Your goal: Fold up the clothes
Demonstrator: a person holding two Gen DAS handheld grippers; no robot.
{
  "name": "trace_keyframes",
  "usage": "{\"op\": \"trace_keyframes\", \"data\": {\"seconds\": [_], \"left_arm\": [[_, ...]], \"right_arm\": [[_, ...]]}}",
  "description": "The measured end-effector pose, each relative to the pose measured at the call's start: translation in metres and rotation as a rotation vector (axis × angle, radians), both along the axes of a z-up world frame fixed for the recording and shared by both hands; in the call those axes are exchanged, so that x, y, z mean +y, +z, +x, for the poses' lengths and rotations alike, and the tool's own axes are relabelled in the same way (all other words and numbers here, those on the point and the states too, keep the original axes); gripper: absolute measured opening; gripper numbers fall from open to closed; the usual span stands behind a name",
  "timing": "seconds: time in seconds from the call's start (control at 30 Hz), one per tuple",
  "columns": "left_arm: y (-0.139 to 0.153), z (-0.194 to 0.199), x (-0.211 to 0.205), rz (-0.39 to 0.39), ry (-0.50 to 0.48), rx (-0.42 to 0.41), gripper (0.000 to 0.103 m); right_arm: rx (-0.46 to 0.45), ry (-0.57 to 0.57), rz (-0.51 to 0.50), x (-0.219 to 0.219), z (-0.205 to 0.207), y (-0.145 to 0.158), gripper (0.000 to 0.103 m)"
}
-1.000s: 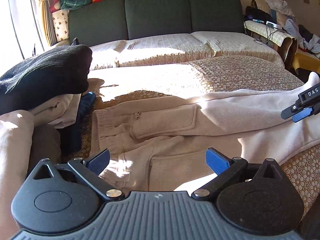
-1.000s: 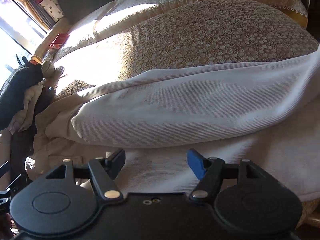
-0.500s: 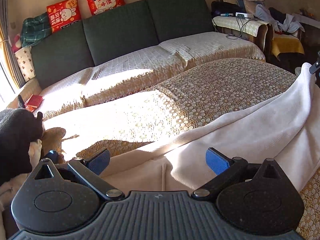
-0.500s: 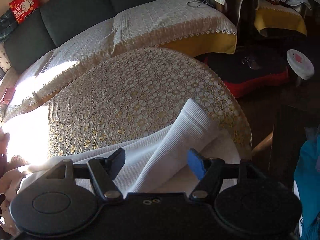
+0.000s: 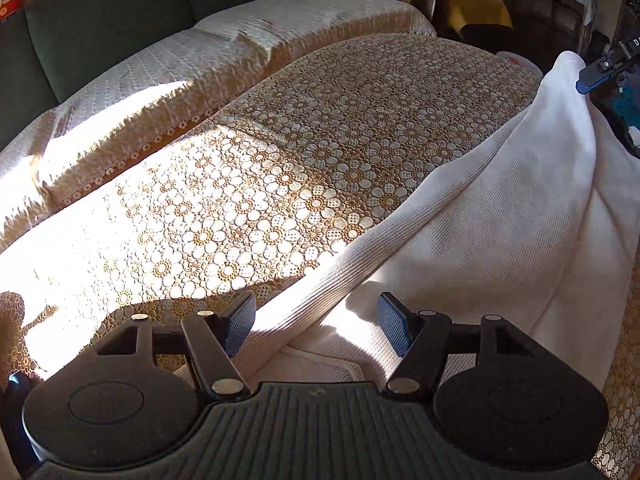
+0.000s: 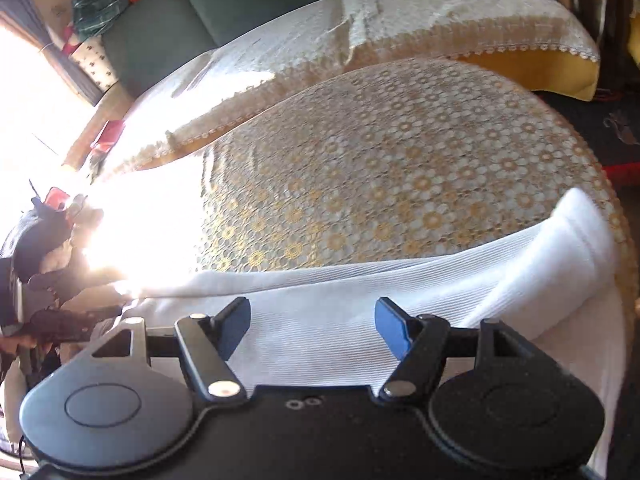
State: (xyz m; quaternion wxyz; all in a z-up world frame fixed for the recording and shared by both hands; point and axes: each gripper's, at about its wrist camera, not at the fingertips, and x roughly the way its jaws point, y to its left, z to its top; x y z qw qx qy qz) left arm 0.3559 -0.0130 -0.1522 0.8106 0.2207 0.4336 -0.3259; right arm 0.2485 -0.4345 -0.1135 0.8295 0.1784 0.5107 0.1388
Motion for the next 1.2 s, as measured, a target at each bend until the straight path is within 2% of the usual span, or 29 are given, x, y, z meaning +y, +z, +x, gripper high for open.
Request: {"op": "trace_keyframes", "data": {"seconds": [0.07, 0.13, 0.2, 0.27, 0.37, 0.43, 0.53, 0.67, 0.77, 0.93, 1.1, 1.2], "left_arm": [[-0.003, 0.005, 0.002, 0.001, -0.014, 0.019, 0.067], [-0.001, 0.003, 0.005, -0.022, 0.01, 0.004, 0.067], [0.004, -0.006, 0.01, -0.094, 0.024, -0.011, 0.067], [0.013, -0.019, 0.015, -0.149, 0.053, -0.037, 0.067], [0.025, -0.051, 0.021, -0.202, 0.087, -0.073, 0.067], [0.031, -0.079, 0.027, -0.254, 0.076, -0.075, 0.067], [0.028, -0.114, 0.03, -0.287, 0.062, -0.025, 0.067], [0.008, -0.141, 0.031, -0.302, 0.043, 0.055, 0.067], [-0.012, -0.148, 0.032, -0.314, 0.066, 0.114, 0.067], [-0.02, -0.152, 0.032, -0.361, 0.063, 0.135, 0.067], [-0.035, -0.153, 0.03, -0.334, 0.058, 0.154, 0.067], [-0.04, -0.158, 0.031, -0.343, 0.05, 0.134, 0.067]], "right_arm": [[0.011, 0.036, 0.0, 0.018, 0.005, -0.006, 0.103], [0.024, 0.069, 0.007, 0.032, 0.013, -0.01, 0.103], [-0.017, 0.171, -0.067, 0.061, 0.021, -0.006, 0.103], [-0.108, 0.319, -0.179, 0.098, 0.028, -0.002, 0.103], [-0.175, 0.496, -0.25, 0.152, 0.039, -0.009, 0.103], [-0.183, 0.558, -0.279, 0.178, 0.049, -0.019, 0.103], [-0.191, 0.627, -0.291, 0.206, 0.061, -0.029, 0.103], [-0.201, 0.674, -0.278, 0.223, 0.069, -0.036, 0.103], [-0.175, 0.702, -0.296, 0.232, 0.073, -0.044, 0.103], [-0.151, 0.679, -0.325, 0.232, 0.079, -0.049, 0.103], [-0.246, 0.62, -0.401, 0.239, 0.072, -0.042, 0.103], [-0.306, 0.584, -0.453, 0.244, 0.074, -0.035, 0.103]]}}
